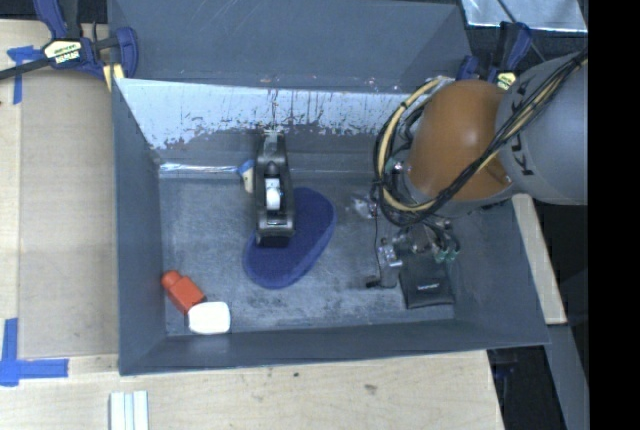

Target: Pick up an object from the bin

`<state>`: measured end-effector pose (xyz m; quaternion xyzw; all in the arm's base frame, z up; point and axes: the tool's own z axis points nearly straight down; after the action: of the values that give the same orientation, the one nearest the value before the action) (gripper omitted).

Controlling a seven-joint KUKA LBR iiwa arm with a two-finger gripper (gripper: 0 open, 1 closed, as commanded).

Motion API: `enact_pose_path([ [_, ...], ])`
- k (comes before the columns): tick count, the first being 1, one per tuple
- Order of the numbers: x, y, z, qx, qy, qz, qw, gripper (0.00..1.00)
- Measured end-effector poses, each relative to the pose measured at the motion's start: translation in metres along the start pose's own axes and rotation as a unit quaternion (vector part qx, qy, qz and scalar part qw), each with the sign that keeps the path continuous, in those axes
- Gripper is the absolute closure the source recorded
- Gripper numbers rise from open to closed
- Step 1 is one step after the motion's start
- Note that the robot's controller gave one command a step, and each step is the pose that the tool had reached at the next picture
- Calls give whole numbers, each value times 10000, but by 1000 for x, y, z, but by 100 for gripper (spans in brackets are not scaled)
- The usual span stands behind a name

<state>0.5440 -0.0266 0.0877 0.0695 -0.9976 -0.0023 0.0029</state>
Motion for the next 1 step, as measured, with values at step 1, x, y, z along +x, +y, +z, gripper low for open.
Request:
enact_pose_path([
  [1,-18,-127,5,53,-49,-1287,9917,0],
])
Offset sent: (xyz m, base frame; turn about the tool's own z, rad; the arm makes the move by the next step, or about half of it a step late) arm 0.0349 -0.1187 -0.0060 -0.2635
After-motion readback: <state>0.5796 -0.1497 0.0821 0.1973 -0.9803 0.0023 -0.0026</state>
